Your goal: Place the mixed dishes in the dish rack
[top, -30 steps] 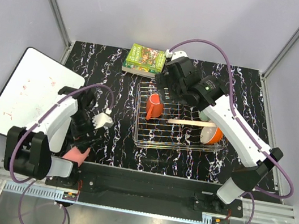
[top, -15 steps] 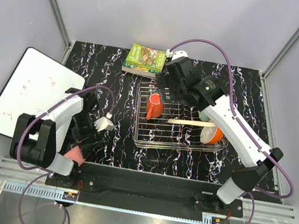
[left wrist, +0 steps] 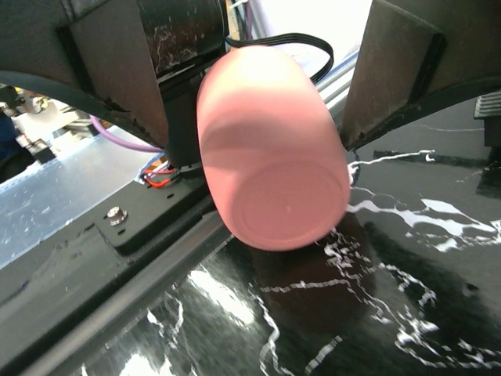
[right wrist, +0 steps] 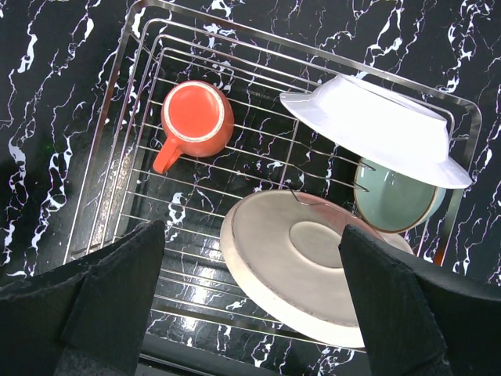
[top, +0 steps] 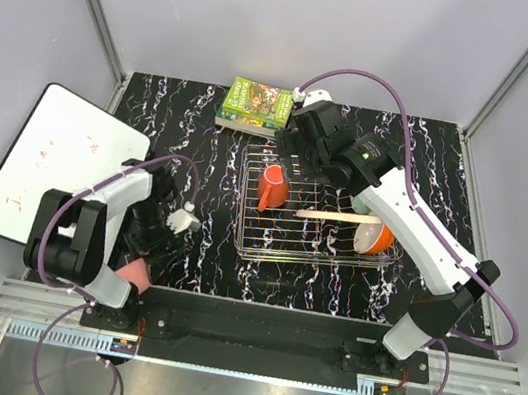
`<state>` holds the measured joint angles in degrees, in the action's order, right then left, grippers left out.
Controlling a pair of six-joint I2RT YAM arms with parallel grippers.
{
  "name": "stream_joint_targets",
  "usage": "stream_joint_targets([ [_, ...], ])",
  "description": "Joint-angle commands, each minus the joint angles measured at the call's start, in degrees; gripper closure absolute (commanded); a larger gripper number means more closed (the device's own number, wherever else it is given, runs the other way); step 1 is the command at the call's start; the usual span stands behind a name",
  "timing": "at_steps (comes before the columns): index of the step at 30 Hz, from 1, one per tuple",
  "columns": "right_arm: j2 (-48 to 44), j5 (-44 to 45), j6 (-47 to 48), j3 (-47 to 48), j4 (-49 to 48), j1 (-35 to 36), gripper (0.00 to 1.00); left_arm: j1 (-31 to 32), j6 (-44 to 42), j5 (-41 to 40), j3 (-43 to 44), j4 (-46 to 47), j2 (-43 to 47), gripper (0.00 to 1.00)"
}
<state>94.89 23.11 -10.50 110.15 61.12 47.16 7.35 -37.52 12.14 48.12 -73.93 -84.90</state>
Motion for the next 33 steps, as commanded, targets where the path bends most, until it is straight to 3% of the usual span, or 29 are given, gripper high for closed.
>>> stream_joint_targets([
  [1, -2.3, 2.5, -0.1, 0.2, -1.2, 0.3, 0.00, 1.5, 4.3, -1.6, 0.0, 2.6, -1.3, 0.10],
  [7, -2.8, 3.6, 0.1, -0.9, -1.7, 0.3, 0.00, 3.1, 8.7, -4.0, -0.7, 5.6, -0.9, 0.27],
  [8, -2.7, 3.7, 0.0, -1.2, -1.7, 0.3, 0.00, 3.1, 9.5, -4.9, -1.0, 6.2, -0.4, 0.26],
  [9, -2.8, 3.8, 0.0, -1.4, -1.9, 0.3, 0.00, 3.1, 10.1, -6.2, -1.2, 6.9, 0.6, 0.01],
  [10, -2.8, 3.9, -0.1, -1.6, -2.0, 0.3, 0.00, 3.1, 9.9, -6.0, -1.4, 7.2, 1.1, 0.01],
  [15, -3.4, 5.9, -0.5, -2.8, -2.9, 0.3, 0.00, -0.4, 10.2, -5.0, -1.0, 7.1, -0.7, 0.02],
  [20, -4.0, 6.0, -1.2, -4.5, -3.4, 0.3, 0.00, -9.4, 8.5, -1.7, 0.4, 6.3, -5.9, 0.17],
  [26, -4.4, 6.4, -1.4, -5.0, -3.9, 0.3, 0.00, -9.1, 5.4, 0.2, -1.4, 7.0, -0.3, 0.21],
  [33, -4.4, 6.2, -1.5, -5.6, -4.4, 0.4, 0.00, -9.2, 7.5, -1.0, -1.0, 7.3, -1.7, 0.21],
])
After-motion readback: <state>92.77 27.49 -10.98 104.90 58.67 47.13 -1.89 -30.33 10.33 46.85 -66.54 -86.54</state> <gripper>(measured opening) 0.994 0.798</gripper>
